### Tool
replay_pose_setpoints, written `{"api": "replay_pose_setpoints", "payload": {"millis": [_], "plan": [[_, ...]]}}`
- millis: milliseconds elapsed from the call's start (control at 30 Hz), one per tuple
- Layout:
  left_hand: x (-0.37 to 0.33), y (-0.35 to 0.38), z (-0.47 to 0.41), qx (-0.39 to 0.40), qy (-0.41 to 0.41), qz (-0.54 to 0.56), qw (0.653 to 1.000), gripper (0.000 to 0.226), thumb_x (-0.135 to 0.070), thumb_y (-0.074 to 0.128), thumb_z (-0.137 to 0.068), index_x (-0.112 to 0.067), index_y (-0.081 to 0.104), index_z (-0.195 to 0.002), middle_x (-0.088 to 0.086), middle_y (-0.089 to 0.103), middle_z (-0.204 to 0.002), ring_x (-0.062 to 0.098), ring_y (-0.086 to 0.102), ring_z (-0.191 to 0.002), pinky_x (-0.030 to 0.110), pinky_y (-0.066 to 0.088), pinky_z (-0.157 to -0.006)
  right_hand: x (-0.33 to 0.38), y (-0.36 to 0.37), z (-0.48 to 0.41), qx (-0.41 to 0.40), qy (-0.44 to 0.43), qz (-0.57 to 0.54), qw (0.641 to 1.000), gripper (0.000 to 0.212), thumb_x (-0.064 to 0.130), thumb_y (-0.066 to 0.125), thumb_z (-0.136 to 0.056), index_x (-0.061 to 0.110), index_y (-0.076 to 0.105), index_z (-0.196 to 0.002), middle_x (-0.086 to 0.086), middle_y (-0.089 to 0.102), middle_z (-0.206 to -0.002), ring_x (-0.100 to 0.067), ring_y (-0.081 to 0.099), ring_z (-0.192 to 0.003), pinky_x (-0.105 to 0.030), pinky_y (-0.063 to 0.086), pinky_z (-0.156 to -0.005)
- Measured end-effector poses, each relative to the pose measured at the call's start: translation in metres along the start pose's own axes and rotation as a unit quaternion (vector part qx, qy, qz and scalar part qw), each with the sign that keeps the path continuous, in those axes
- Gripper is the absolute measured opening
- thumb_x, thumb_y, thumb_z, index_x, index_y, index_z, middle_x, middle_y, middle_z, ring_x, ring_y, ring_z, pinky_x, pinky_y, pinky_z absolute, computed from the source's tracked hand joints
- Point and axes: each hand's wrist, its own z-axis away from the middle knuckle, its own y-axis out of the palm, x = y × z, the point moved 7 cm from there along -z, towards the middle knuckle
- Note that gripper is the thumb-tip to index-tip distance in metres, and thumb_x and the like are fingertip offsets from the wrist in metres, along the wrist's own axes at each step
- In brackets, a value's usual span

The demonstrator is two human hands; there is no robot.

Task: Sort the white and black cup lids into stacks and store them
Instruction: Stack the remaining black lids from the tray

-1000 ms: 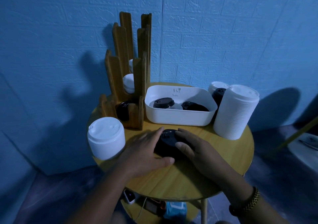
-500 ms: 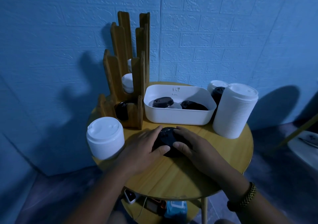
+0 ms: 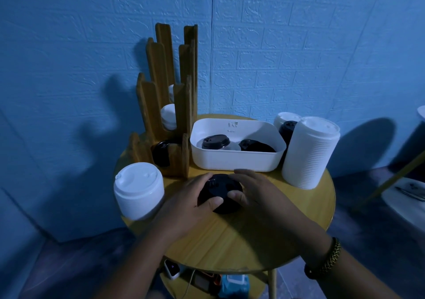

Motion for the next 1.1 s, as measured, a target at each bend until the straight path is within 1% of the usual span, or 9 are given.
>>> {"api": "replay_pose_setpoints", "payload": {"millis": [67, 133, 300, 533, 600, 733, 833, 1000, 1100], "plan": [[0.003, -0.004, -0.001, -0.029, -0.013, 0.014, 0.999, 0.064, -0.054, 0.057, -0.098, -0.051, 0.025, -0.153, -0.023, 0.033, -0.156, 0.004, 0.037, -0.137, 0.037, 0.044, -0.109, 0.006, -0.015, -0.007, -0.043, -0.009, -0.027, 0.999, 0.041, 0.045, 0.053, -0.098, 0.032, 0.054, -0.137, 0.015, 0.051, -0.136, 0.004, 0.048, -0.116, -0.013, 0.041, -0.088], [0.006, -0.007, -0.001, -0.058, -0.021, 0.018, 0.998, 0.064, -0.049, 0.058, -0.099, -0.049, 0.025, -0.154, -0.024, 0.031, -0.156, 0.0, 0.034, -0.136, 0.032, 0.04, -0.11, 0.014, -0.033, -0.02, -0.097, -0.022, -0.046, 0.994, 0.031, 0.038, 0.056, -0.098, 0.031, 0.061, -0.128, 0.018, 0.059, -0.12, 0.006, 0.054, -0.103, -0.014, 0.045, -0.08], [0.005, -0.005, -0.003, -0.077, -0.021, -0.012, 0.997, 0.061, -0.052, 0.055, -0.099, -0.046, 0.028, -0.154, -0.025, 0.027, -0.16, 0.0, 0.033, -0.14, 0.027, 0.04, -0.11, 0.014, -0.056, -0.084, -0.132, -0.011, -0.014, 0.991, 0.02, 0.028, 0.06, -0.097, 0.02, 0.069, -0.113, 0.008, 0.064, -0.103, -0.01, 0.06, -0.094, -0.025, 0.046, -0.077], [0.007, -0.003, -0.004, -0.066, -0.033, -0.019, 0.997, 0.064, -0.058, 0.055, -0.097, -0.051, 0.024, -0.152, -0.027, 0.027, -0.158, -0.005, 0.031, -0.132, 0.023, 0.037, -0.104, -0.014, -0.025, -0.166, 0.04, 0.103, 0.081, 0.991, 0.056, 0.037, 0.07, -0.088, 0.017, 0.053, -0.138, -0.008, 0.057, -0.13, -0.019, 0.056, -0.096, -0.029, 0.042, -0.07], [0.008, -0.004, -0.004, -0.065, -0.04, -0.017, 0.997, 0.065, -0.058, 0.057, -0.096, -0.052, 0.024, -0.152, -0.027, 0.029, -0.157, -0.002, 0.033, -0.135, 0.023, 0.039, -0.105, -0.016, -0.018, -0.175, 0.064, 0.098, 0.113, 0.987, 0.059, 0.04, 0.07, -0.088, 0.013, 0.052, -0.137, -0.01, 0.057, -0.128, -0.022, 0.053, -0.103, -0.03, 0.04, -0.075], [0.009, -0.004, -0.003, -0.068, -0.039, 0.003, 0.997, 0.069, -0.059, 0.062, -0.093, -0.054, 0.025, -0.15, -0.026, 0.034, -0.155, -0.005, 0.034, -0.132, 0.02, 0.039, -0.101, -0.026, -0.008, -0.186, 0.087, 0.08, 0.136, 0.984, 0.056, 0.041, 0.073, -0.084, 0.01, 0.057, -0.128, -0.01, 0.061, -0.117, -0.021, 0.052, -0.092, -0.032, 0.043, -0.072], [0.009, -0.004, -0.002, -0.066, -0.041, 0.01, 0.997, 0.078, -0.059, 0.067, -0.089, -0.053, 0.021, -0.152, -0.026, 0.033, -0.156, 0.0, 0.035, -0.14, 0.026, 0.042, -0.108, -0.028, -0.012, -0.186, 0.057, 0.073, 0.127, 0.988, 0.057, 0.039, 0.075, -0.081, 0.012, 0.058, -0.128, -0.008, 0.061, -0.118, -0.019, 0.05, -0.093, -0.03, 0.041, -0.073], [0.005, -0.005, -0.003, -0.055, -0.041, 0.013, 0.998, 0.091, -0.059, 0.073, -0.085, -0.05, 0.015, -0.155, -0.028, 0.029, -0.159, 0.001, 0.029, -0.146, 0.033, 0.038, -0.116, -0.012, -0.053, -0.156, -0.049, 0.078, 0.082, 0.992, 0.043, 0.042, 0.077, -0.08, 0.018, 0.061, -0.112, -0.003, 0.06, -0.104, -0.021, 0.055, -0.088, -0.028, 0.037, -0.058], [0.004, -0.005, -0.002, -0.045, -0.045, 0.015, 0.998, 0.097, -0.057, 0.076, -0.083, -0.048, 0.013, -0.156, -0.022, 0.03, -0.16, 0.005, 0.03, -0.146, 0.034, 0.038, -0.114, 0.014, -0.074, -0.092, -0.114, 0.044, 0.022, 0.992, 0.052, 0.043, 0.077, -0.081, 0.022, 0.059, -0.125, 0.004, 0.054, -0.111, -0.015, 0.055, -0.096, -0.024, 0.042, -0.072]]}}
